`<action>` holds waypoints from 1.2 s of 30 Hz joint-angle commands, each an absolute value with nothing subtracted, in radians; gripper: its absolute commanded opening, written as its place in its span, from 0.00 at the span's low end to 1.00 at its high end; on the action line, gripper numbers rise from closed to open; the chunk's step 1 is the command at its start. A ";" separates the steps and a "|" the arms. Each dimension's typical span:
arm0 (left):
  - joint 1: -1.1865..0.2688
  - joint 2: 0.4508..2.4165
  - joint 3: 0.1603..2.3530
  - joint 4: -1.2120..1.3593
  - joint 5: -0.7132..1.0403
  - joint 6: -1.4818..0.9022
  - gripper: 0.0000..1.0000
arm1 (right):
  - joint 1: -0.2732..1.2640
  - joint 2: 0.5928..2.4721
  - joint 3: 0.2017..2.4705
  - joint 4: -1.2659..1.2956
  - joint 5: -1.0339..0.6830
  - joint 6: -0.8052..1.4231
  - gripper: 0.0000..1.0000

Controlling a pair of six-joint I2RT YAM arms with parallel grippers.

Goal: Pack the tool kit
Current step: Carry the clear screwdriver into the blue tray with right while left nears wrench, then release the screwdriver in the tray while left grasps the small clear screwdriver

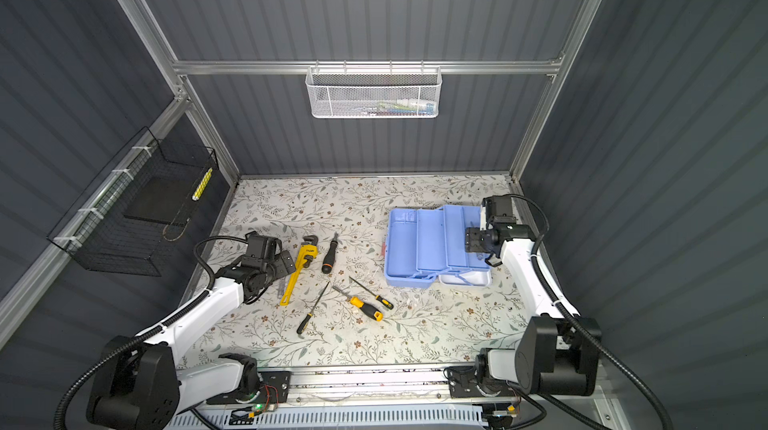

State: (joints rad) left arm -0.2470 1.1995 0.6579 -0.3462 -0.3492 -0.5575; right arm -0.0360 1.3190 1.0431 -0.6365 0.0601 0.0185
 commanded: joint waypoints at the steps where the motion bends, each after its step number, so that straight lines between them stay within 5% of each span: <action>1: -0.238 1.180 0.640 -0.364 -0.374 -0.548 1.00 | -0.032 1.267 1.047 -0.630 0.051 0.055 0.82; 8: -0.235 1.213 0.624 -0.337 -0.340 -0.535 0.95 | -0.031 1.198 1.035 -0.603 0.020 0.084 0.87; 19: -0.234 1.278 0.602 -0.314 -0.281 -0.552 0.62 | -0.032 1.178 1.039 -0.589 -0.011 0.098 0.91; 36: -0.221 1.356 0.577 -0.285 -0.203 -0.558 0.36 | -0.032 1.153 1.049 -0.588 -0.021 0.104 0.92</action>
State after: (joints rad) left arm -0.2291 1.3418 0.5873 -0.2913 -0.2298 -0.5541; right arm -0.0360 1.1671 1.0416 -0.5915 -0.0059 0.0975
